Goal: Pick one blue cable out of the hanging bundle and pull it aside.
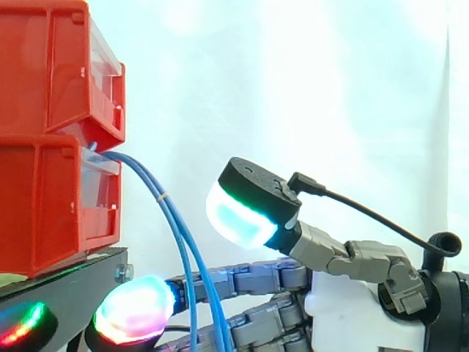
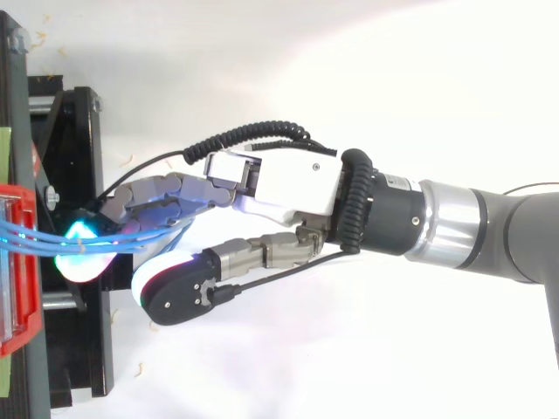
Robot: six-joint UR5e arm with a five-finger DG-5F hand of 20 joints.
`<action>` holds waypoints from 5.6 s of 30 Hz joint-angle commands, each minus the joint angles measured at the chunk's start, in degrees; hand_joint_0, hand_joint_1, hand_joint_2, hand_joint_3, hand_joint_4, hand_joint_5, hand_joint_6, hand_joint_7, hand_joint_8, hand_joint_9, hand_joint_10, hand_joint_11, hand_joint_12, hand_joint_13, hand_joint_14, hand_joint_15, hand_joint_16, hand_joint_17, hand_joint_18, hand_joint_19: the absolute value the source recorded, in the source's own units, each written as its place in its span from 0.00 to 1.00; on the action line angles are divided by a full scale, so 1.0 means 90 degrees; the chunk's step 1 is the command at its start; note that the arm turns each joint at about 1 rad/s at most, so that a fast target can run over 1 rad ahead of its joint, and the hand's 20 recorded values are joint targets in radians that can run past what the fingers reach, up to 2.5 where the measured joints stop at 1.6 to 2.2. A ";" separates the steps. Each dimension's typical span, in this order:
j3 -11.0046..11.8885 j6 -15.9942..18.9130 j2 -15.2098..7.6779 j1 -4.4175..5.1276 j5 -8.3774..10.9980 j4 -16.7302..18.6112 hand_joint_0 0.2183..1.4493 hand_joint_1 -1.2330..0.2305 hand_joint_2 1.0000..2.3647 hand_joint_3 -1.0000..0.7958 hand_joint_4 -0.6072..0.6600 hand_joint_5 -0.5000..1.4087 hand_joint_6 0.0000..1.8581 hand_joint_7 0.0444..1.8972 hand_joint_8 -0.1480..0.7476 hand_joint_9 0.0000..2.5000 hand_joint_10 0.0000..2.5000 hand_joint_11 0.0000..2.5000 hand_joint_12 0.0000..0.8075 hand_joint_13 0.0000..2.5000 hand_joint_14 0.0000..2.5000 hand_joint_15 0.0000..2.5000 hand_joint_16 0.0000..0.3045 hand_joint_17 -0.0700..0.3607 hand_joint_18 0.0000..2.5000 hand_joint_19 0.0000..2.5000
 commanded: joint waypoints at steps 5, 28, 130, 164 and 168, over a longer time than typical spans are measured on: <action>0.0003 0.0004 -0.0003 0.0007 0.0001 0.0035 0.21 0.52 0.00 0.28 0.73 0.18 0.27 0.41 0.52 0.26 0.00 0.04 0.46 0.17 0.00 0.08 0.20 0.48 0.13 0.12; 0.0452 0.0092 -0.0003 -0.0051 -0.0096 -0.0414 0.25 0.46 0.00 0.32 0.71 0.21 0.27 0.59 0.51 0.29 0.00 0.07 0.44 0.20 0.00 0.10 0.18 0.45 0.16 0.13; 0.1087 0.0200 0.0310 -0.0325 -0.0331 -0.2777 0.29 0.44 0.01 0.41 0.64 0.16 0.45 0.53 0.52 0.32 0.00 0.15 0.43 0.23 0.00 0.12 0.17 0.43 0.20 0.14; 0.1361 0.0131 0.0593 -0.0354 -0.0341 -0.3578 0.29 0.43 0.02 0.45 0.64 0.16 0.47 0.54 0.54 0.34 0.01 0.20 0.44 0.26 0.00 0.14 0.17 0.44 0.24 0.17; 0.1361 0.0121 0.0593 -0.0354 -0.0331 -0.3578 0.29 0.40 0.02 0.47 0.62 0.16 0.48 0.54 0.54 0.34 0.01 0.20 0.44 0.26 0.00 0.14 0.17 0.44 0.25 0.16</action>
